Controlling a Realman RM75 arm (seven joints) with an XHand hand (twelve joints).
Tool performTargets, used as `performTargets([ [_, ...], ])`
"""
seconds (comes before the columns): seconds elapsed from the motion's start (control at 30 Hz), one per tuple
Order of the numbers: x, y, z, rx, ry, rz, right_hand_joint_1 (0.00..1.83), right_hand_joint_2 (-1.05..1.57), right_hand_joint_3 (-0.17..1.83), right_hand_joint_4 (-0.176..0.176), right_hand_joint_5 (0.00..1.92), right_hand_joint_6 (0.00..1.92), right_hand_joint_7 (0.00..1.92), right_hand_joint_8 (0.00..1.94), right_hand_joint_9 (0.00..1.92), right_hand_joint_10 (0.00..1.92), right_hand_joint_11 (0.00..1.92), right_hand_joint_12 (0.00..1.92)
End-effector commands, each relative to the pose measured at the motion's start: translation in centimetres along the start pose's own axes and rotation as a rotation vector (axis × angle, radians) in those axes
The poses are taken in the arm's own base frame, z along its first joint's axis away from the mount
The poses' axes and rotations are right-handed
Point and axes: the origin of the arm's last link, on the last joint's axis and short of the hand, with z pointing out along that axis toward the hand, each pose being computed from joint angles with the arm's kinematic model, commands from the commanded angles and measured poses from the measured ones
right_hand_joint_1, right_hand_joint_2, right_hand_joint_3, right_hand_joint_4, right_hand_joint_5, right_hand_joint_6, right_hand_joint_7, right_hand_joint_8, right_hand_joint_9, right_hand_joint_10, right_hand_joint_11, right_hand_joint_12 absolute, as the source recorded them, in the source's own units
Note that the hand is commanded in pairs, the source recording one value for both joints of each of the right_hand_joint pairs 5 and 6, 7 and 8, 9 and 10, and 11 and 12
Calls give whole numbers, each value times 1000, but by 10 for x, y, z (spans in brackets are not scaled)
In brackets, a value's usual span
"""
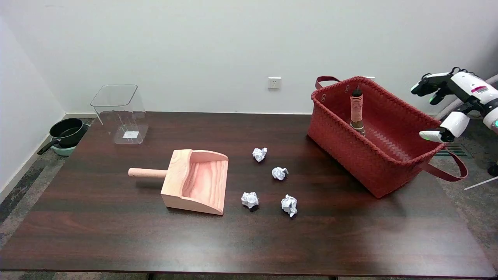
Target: Pick up the broom by its handle.
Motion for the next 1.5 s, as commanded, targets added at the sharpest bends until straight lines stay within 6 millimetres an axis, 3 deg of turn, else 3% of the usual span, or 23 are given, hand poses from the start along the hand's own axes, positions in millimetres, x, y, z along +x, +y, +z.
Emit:
performTargets([
  [0.03, -2, -1, 1, 15, 2, 27, 1219, -472, 1401, 0, 706, 706, 741, 741, 613, 613, 782, 782],
  [0.23, -16, -10, 15, 43, -35, 28, 1223, -479, 1412, 0, 669, 669, 744, 744, 612, 612, 769, 769],
  [0.5, -10, -30, 34, 96, -25, 17, 1221, -501, 1431, 0, 615, 615, 739, 739, 604, 604, 749, 749],
  [0.73, -12, -30, 36, 96, -50, -14, 1244, -552, 1455, 0, 520, 520, 729, 729, 596, 596, 733, 733],
  [0.87, -11, -40, 38, 125, -49, -11, 1238, -605, 1481, 0, 505, 505, 718, 718, 589, 589, 721, 721],
  [0.97, -16, -54, 43, 148, -55, 49, 1234, -636, 1481, 0, 450, 450, 707, 707, 585, 585, 714, 714],
  [1.03, -19, -63, 47, 167, -48, 117, 1278, -627, 1398, 0, 282, 282, 688, 688, 582, 582, 704, 704],
  [1.13, -33, -74, 51, 194, -66, 185, 1237, -600, 1311, 0, 198, 198, 681, 681, 579, 579, 701, 701],
  [1.3, -46, -79, 52, 202, -86, 238, 1224, -588, 1291, 0, 175, 175, 681, 681, 573, 573, 701, 701],
  [1.5, -61, -101, 65, 262, -77, 375, 1218, -577, 1261, 0, 174, 174, 675, 675, 569, 569, 705, 705],
])
